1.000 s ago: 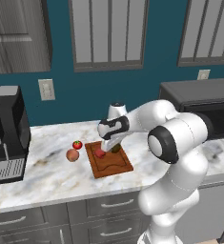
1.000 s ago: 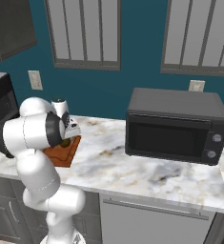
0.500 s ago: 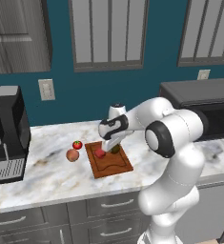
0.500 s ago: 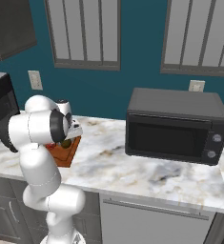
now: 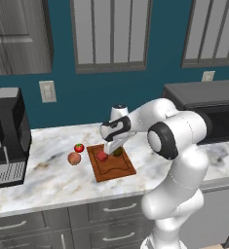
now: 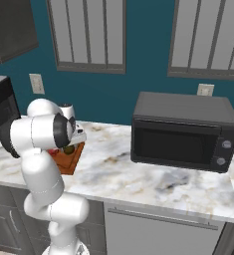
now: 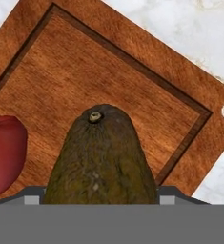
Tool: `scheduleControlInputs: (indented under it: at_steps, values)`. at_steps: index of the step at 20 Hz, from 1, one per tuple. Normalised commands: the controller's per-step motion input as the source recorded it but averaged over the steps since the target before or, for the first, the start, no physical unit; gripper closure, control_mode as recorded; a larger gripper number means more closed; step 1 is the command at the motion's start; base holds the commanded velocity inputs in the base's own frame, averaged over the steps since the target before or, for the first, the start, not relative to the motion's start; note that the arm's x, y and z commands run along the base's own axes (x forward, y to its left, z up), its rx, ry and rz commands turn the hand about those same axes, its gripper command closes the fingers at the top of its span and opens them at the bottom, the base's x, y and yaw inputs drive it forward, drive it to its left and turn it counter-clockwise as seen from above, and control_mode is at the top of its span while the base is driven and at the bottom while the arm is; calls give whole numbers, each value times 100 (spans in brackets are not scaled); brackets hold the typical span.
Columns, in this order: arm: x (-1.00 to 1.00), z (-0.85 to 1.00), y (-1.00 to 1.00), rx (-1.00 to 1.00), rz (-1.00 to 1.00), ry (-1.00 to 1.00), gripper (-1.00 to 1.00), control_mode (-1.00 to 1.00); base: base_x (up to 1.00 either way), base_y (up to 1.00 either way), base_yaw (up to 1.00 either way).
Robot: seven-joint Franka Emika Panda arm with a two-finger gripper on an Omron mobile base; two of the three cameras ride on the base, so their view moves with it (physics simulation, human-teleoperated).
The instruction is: Place the avocado, onion, tomato, and bell pepper on the cutting board.
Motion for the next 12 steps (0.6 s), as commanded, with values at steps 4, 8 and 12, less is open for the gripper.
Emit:
scheduleControlInputs:
  at_steps: [4, 8, 12]
  values:
    - [0, 0, 0, 0, 0, 0, -100, -100, 0, 0, 0]
    - [0, 0, 0, 0, 0, 0, -100, -100, 0, 0, 0]
    - [0, 4, 0, 0, 0, 0, -100, -100, 0, 0, 0]
